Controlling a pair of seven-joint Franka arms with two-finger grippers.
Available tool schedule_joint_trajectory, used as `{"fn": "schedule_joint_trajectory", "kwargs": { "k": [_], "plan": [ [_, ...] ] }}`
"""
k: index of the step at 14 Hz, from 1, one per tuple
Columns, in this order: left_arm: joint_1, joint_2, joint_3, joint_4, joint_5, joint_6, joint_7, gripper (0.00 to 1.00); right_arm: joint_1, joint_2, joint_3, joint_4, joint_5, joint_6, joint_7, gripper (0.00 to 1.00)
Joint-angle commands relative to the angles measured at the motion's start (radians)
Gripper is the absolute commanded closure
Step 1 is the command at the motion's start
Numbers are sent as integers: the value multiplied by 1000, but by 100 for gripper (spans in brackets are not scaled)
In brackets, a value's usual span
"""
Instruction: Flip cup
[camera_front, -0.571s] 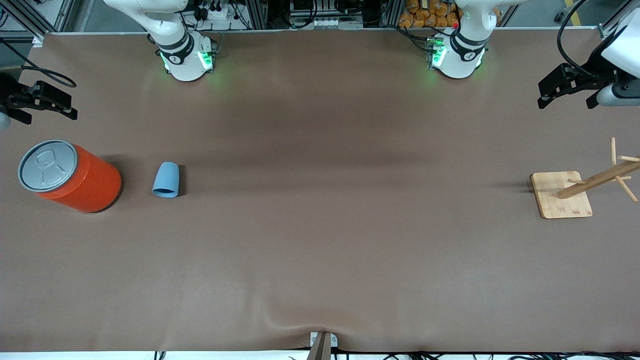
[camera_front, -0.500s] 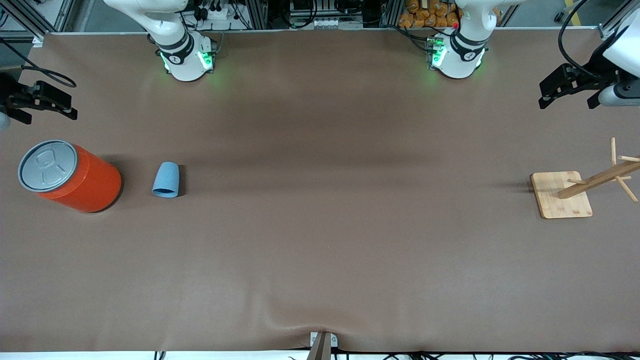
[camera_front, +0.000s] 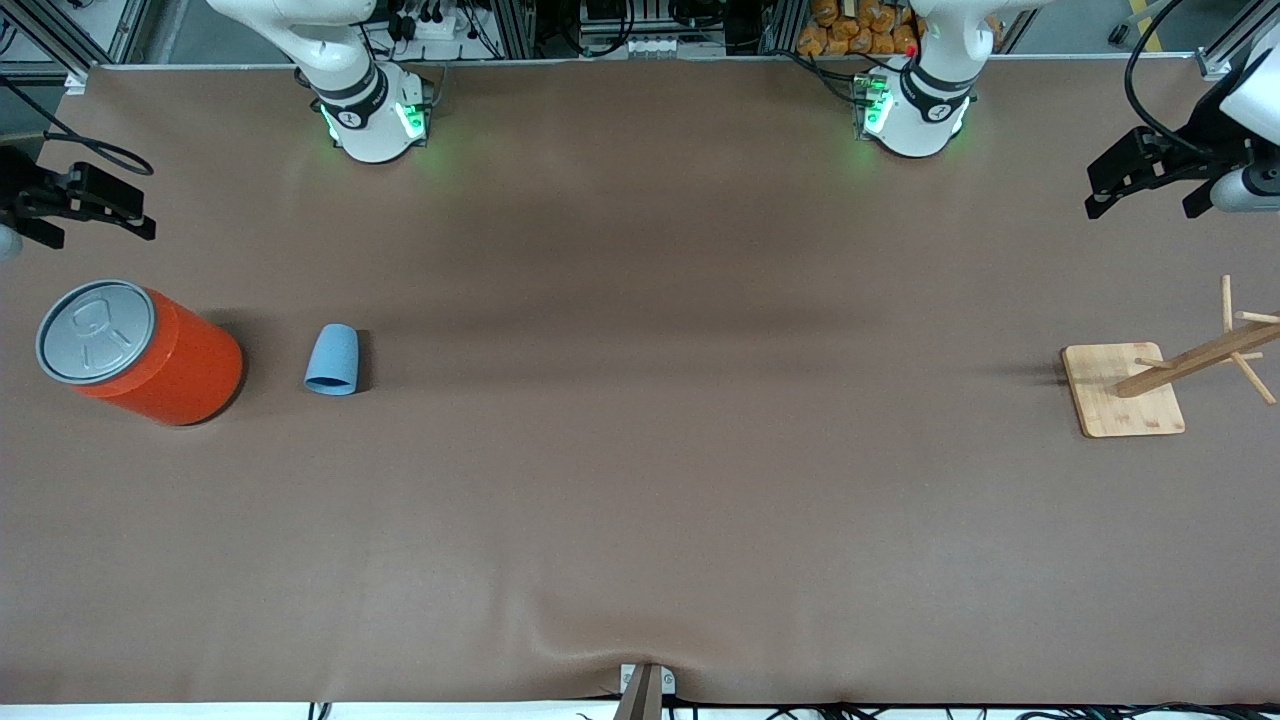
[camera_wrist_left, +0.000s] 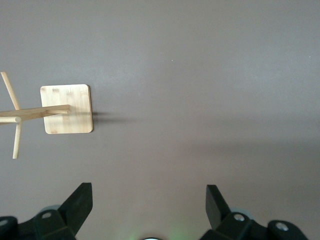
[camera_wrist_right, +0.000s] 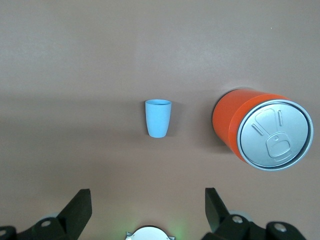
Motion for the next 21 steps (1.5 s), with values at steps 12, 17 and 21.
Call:
{"fn": "schedule_joint_trajectory", "kwargs": {
  "k": [12, 17, 21],
  "plan": [
    [1, -24, -12, 5, 8, -34, -57, 0, -24, -5, 12, -10, 17, 7, -10, 0],
    [-7, -14, -14, 10, 16, -3, -58, 0, -24, -4, 13, -7, 17, 9, -7, 0],
    [-10, 5, -37, 8, 12, 18, -58, 0, -12, 16, 15, -6, 0, 18, -12, 0]
  ]
}}
